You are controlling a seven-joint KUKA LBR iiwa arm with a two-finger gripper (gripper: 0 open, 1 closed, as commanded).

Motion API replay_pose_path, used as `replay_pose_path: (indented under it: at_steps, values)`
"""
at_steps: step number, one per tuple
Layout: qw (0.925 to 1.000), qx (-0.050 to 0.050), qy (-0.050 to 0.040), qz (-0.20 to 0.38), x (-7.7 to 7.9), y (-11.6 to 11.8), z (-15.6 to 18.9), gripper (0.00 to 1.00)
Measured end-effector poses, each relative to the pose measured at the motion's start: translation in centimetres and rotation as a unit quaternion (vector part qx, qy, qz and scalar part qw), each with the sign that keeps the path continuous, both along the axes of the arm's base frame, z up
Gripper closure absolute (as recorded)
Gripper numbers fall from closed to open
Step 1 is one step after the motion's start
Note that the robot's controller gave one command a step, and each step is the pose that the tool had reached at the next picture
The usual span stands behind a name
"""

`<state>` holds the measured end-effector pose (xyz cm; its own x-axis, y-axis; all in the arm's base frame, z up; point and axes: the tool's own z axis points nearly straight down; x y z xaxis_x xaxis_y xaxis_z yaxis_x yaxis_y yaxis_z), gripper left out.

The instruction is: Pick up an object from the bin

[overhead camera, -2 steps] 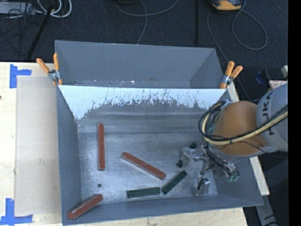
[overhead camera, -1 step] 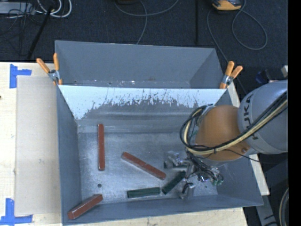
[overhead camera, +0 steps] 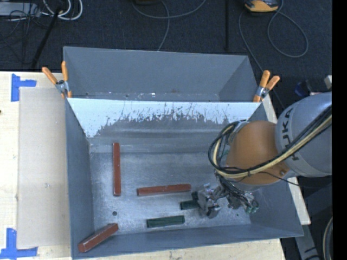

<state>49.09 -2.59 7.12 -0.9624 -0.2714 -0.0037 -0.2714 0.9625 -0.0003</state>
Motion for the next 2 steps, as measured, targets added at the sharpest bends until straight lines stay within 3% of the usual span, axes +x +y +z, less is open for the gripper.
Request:
replay_pose_path:
  at_steps: [1,2]
  values:
    - [1.0,0.0,-0.0001,0.0,0.0,0.0,-0.1,0.0]
    - [0.9958,0.001,-0.0014,0.092,0.1,9.3,-0.1,0.0]
